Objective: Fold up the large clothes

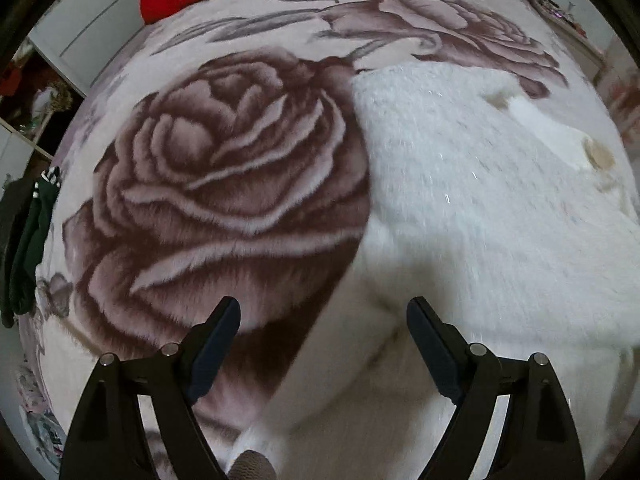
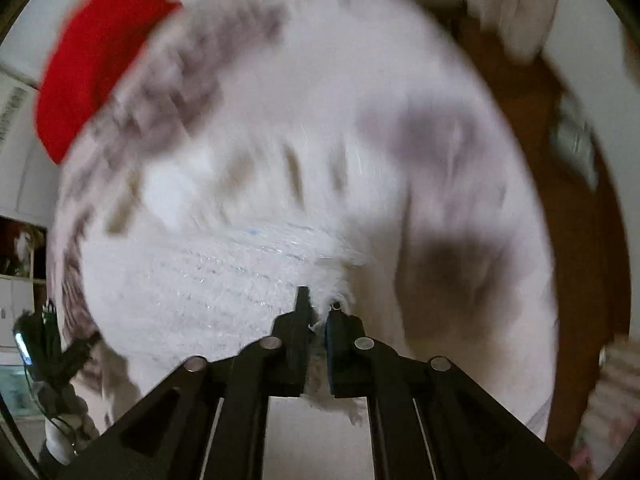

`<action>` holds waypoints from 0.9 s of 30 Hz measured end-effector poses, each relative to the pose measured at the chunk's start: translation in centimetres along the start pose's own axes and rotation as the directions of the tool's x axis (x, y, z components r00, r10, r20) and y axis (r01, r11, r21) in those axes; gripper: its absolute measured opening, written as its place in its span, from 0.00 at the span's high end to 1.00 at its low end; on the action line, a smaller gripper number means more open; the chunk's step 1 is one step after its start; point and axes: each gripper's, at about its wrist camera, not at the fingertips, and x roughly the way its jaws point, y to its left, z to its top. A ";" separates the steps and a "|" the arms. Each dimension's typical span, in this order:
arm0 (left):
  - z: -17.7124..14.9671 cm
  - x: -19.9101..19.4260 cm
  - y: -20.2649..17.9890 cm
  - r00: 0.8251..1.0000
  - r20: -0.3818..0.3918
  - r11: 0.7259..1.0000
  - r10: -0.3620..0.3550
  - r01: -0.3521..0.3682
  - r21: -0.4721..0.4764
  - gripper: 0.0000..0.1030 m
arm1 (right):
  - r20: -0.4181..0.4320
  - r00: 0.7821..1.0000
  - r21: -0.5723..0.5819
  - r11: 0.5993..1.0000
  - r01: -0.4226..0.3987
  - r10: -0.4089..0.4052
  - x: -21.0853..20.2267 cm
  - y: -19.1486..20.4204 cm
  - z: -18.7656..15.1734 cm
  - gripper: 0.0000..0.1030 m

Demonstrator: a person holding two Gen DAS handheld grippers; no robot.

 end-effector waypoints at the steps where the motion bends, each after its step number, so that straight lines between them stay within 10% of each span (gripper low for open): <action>1: -0.6 -0.5 0.5 1.000 -0.003 1.000 -0.008 0.008 0.002 0.17 | 0.015 1.000 0.022 1.000 -0.009 0.008 -0.6 -0.6 -0.9 0.67; 3: -2.5 -1.9 1.9 1.000 -0.012 1.000 -0.028 0.028 0.002 0.17 | 0.054 0.997 0.064 0.997 -0.049 0.046 -2.4 -2.2 -2.9 0.43; 6: -6.0 -1.8 3.8 0.997 -0.070 1.000 -0.018 0.018 0.010 0.17 | 0.052 0.997 0.154 0.986 -0.058 0.051 -3.8 -5.3 -7.4 0.42; 10: -8.4 0.4 5.4 0.980 -0.200 1.000 -0.015 0.010 -0.026 0.20 | -0.160 0.987 0.233 0.970 0.064 -0.027 0.5 -9.6 -13.6 0.41; 13: -5.3 -1.9 3.5 0.993 -0.121 1.000 -0.018 0.019 0.008 0.19 | -0.331 0.937 0.263 0.943 0.205 -0.111 3.9 -10.9 -15.3 0.41; 19: 5.7 -3.9 -4.9 0.997 0.070 0.989 0.030 -0.040 0.140 0.18 | -0.007 1.000 0.289 0.957 0.020 -0.019 -5.2 -3.0 -8.2 0.41; 27: 15.7 4.4 -12.4 0.947 0.199 0.913 0.253 -0.302 0.276 0.18 | -0.036 0.994 0.135 0.986 -0.095 0.101 2.7 10.2 7.0 0.41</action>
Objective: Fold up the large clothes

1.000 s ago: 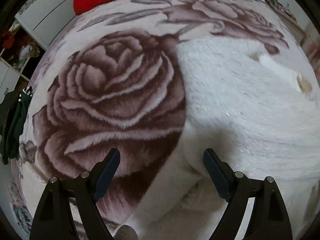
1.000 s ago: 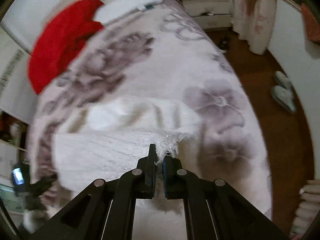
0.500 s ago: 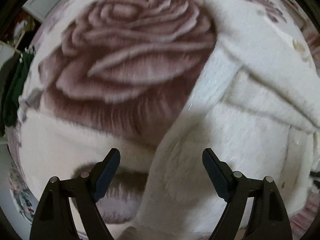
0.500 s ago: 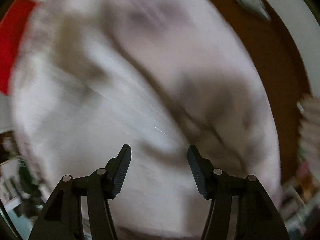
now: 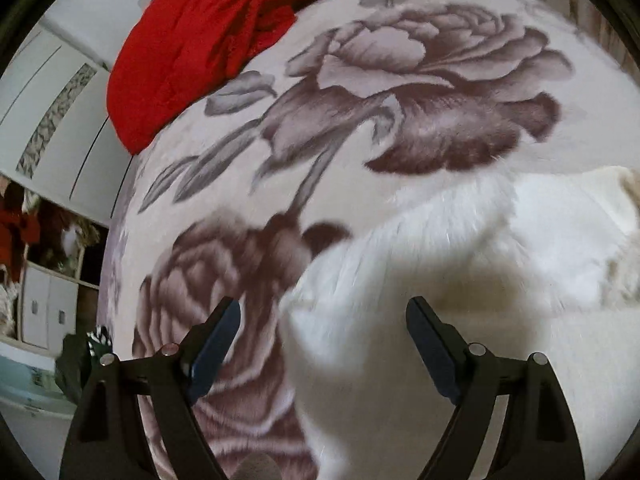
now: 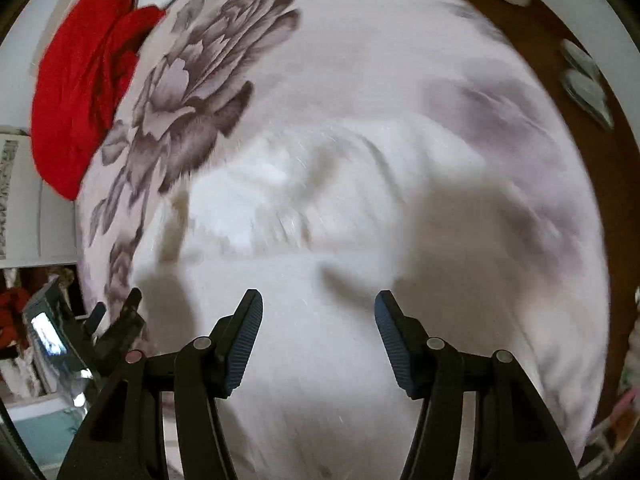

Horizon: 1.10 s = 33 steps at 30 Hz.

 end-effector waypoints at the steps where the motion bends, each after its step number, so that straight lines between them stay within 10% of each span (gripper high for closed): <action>1: 0.6 0.5 -0.1 1.000 0.006 1.000 0.008 -0.008 -0.002 0.18 | -0.034 0.999 0.015 1.000 0.017 -0.016 2.3 0.6 1.7 0.41; 6: 1.1 1.2 -0.2 0.998 0.045 0.999 0.034 -0.035 0.014 0.18 | -0.148 0.983 0.033 0.993 0.117 -0.111 10.3 1.8 3.9 0.42; 10: 0.6 1.1 -0.8 0.996 0.068 0.998 0.051 -0.053 0.028 0.18 | -0.006 0.980 -0.026 0.980 0.197 -0.197 9.6 3.6 3.6 0.99; 18: 1.4 0.0 0.7 0.989 0.104 0.994 0.103 -0.100 -0.038 0.17 | 0.133 0.980 -0.115 0.980 0.163 -0.147 5.8 7.0 5.2 1.00; 21: 1.0 -1.1 2.4 0.978 0.137 0.985 0.156 -0.144 -0.092 0.17 | 0.037 0.999 -0.140 0.990 -0.030 0.036 4.9 7.4 4.4 1.00; 25: 0.4 0.3 3.7 0.983 0.089 0.981 0.163 -0.152 -0.118 0.17 | -0.118 0.976 -0.183 0.962 -0.203 0.183 7.3 9.2 2.7 0.54; 33: -0.7 1.6 3.6 0.979 0.092 0.982 0.182 -0.175 -0.077 0.17 | -0.239 0.968 -0.256 0.958 -0.133 0.071 15.1 11.5 1.6 0.64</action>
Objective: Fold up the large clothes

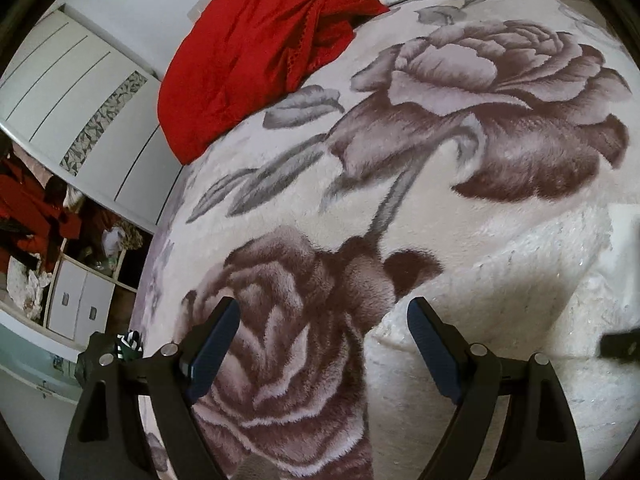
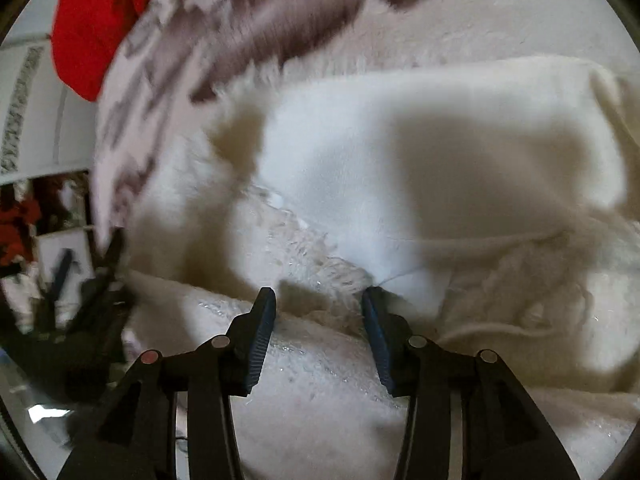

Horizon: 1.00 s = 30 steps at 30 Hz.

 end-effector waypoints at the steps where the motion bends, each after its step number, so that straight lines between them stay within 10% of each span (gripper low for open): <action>1: 0.0 0.0 0.1 1.000 0.000 1.000 -0.001 0.001 -0.001 0.17 | 0.020 1.000 -0.027 0.999 0.024 -0.023 -0.1 0.6 0.0 0.88; 6: -0.1 0.1 0.9 1.000 0.009 1.000 0.003 -0.003 -0.019 0.17 | 0.199 0.970 -0.064 0.986 0.157 -0.142 -2.8 3.0 0.3 0.92; 11: -0.2 -0.8 1.0 1.000 0.012 1.000 -0.010 0.010 -0.009 0.17 | 0.092 0.988 -0.021 0.992 0.126 -0.124 -3.2 1.9 1.5 0.87; 16: -0.9 -2.4 -0.8 0.999 0.038 0.999 -0.010 0.009 0.031 0.17 | 0.193 0.966 0.205 0.970 0.130 -0.170 -10.7 -3.5 -1.5 0.44; 24: -0.8 -2.5 -3.9 0.999 -0.005 0.997 -0.052 0.052 0.055 0.17 | 0.054 0.950 0.252 0.925 0.286 -0.308 -4.5 -6.2 -2.0 0.43; 26: -0.8 -2.6 -4.2 0.999 -0.006 0.997 -0.049 0.049 0.063 0.17 | 0.118 0.923 0.250 0.910 0.330 -0.367 -4.1 -5.7 -2.4 0.45; 28: -0.9 -2.7 -4.2 0.999 -0.003 0.997 -0.052 0.052 0.059 0.17 | 0.151 0.902 0.230 0.902 0.366 -0.404 -4.2 -4.8 -2.5 0.78; 30: -0.9 -2.8 -4.2 0.999 -0.003 0.997 -0.053 0.053 0.058 0.17 | 0.181 0.898 0.232 0.905 0.357 -0.401 -4.8 -4.6 -2.8 0.90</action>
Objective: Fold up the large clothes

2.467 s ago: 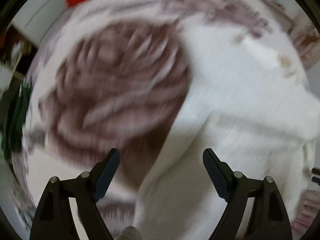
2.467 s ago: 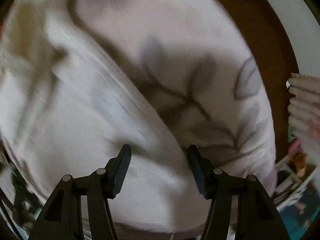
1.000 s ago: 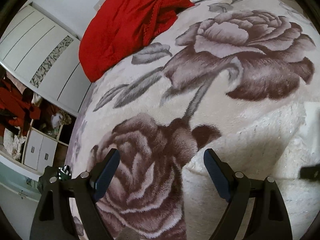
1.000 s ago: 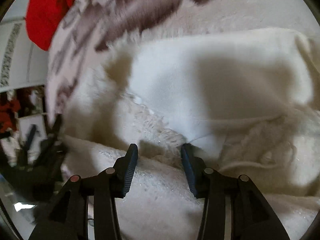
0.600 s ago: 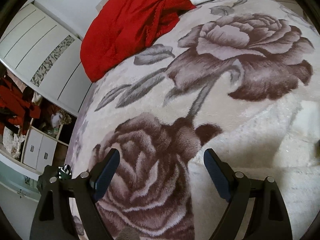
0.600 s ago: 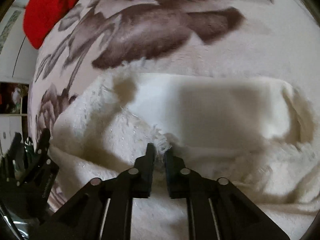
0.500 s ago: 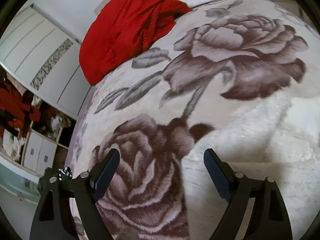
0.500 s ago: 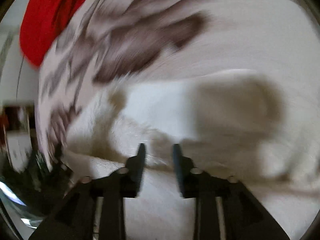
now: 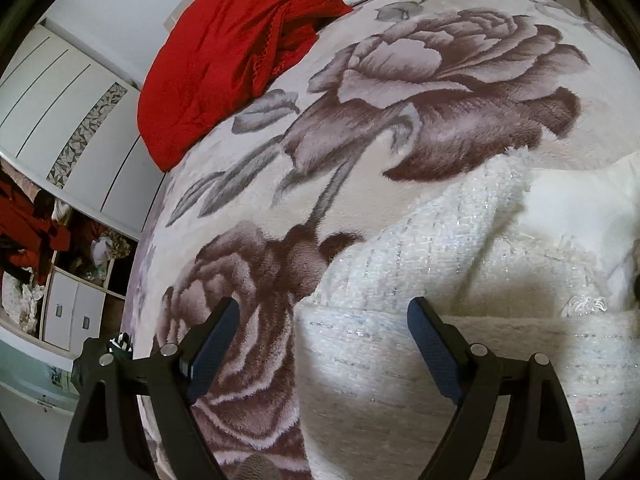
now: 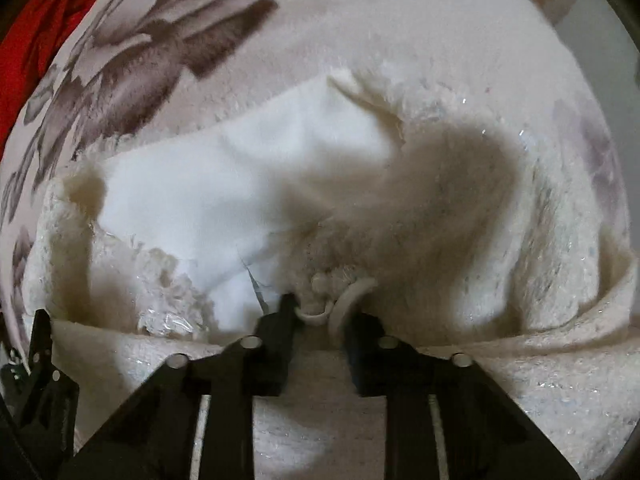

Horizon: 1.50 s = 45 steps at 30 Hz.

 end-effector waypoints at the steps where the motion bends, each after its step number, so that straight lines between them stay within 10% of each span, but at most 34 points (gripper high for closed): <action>1: 0.0 0.0 0.0 1.000 0.002 1.000 0.001 -0.001 -0.001 0.17 | 0.018 1.000 -0.002 1.000 -0.004 0.004 -0.5 -0.1 0.0 0.90; 15: 0.2 -1.0 0.8 1.000 0.030 1.000 -0.006 0.006 -0.007 0.17 | 0.050 0.999 -0.050 0.999 0.009 -0.007 -1.2 -0.3 -0.3 0.88; 22: -0.8 -4.9 5.2 0.995 0.077 0.994 -0.066 0.073 -0.087 0.17 | 0.016 0.989 -0.079 0.987 -0.143 0.145 -6.0 -0.2 -2.9 0.52; 29: -7.2 -10.3 8.6 0.982 0.046 0.975 -0.184 0.188 -0.117 0.17 | 0.051 0.989 0.036 0.989 -0.140 0.138 -15.3 -10.9 -13.7 0.46; 35: -15.8 -11.4 4.5 0.973 -0.097 0.977 -0.209 0.204 -0.064 0.17 | -0.084 0.996 0.193 0.980 0.053 -0.037 -10.6 -24.3 -23.3 0.48; 37: -18.2 -11.7 2.7 0.974 -0.129 0.982 -0.188 0.184 -0.040 0.17 | -0.155 0.984 0.197 0.973 0.123 -0.094 -6.9 -27.6 -26.2 0.76; 39: -20.5 -12.3 0.2 0.975 -0.173 0.990 -0.141 0.144 0.002 0.17 | -0.182 0.983 0.226 0.971 0.077 -0.036 -4.2 -30.6 -28.3 0.99; 42: -22.2 -15.0 -2.2 0.978 -0.189 0.996 -0.086 0.091 0.016 0.17 | -0.174 0.982 0.223 0.974 -0.038 0.078 -4.2 -31.8 -27.9 0.99; 45: -23.3 -19.1 -4.7 0.979 -0.196 0.998 -0.062 0.066 0.014 0.17 | -0.190 0.961 0.173 0.970 -0.171 0.203 -6.7 -32.8 -26.5 0.77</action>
